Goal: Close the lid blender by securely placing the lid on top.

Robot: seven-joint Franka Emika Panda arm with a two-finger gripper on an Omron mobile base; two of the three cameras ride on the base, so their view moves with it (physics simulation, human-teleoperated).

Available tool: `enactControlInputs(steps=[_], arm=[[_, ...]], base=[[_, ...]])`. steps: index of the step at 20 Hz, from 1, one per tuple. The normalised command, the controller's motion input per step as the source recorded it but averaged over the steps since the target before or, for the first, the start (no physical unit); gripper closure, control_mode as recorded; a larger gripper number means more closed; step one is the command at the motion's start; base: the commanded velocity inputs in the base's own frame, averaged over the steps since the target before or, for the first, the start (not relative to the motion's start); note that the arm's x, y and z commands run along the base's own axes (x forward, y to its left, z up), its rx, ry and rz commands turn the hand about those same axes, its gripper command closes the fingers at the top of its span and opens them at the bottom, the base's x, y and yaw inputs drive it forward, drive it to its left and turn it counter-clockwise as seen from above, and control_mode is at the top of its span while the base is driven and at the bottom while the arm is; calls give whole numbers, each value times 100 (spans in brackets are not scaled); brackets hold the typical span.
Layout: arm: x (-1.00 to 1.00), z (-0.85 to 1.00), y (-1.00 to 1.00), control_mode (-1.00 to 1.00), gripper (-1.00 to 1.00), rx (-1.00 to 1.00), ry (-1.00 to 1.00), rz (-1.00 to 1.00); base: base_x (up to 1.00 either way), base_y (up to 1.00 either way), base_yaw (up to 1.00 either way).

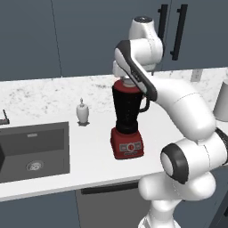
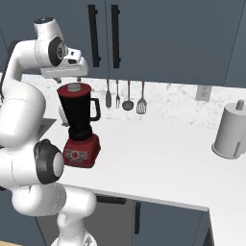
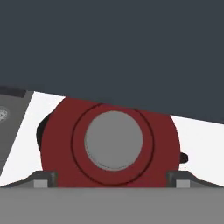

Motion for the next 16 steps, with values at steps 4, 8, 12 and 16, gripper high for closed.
enactControlInputs(steps=[4,8,12,16], arm=[[-90,10,-13,-100,-100,5,-23,0],[-86,-1,-29,-100,-100,5,-9,0],[-58,-19,-59,-100,-100,1,0,0],[-27,-27,-86,-100,-100,0,0,0]], base=[[0,0,0],[0,0,0],[0,0,0],[0,0,0]])
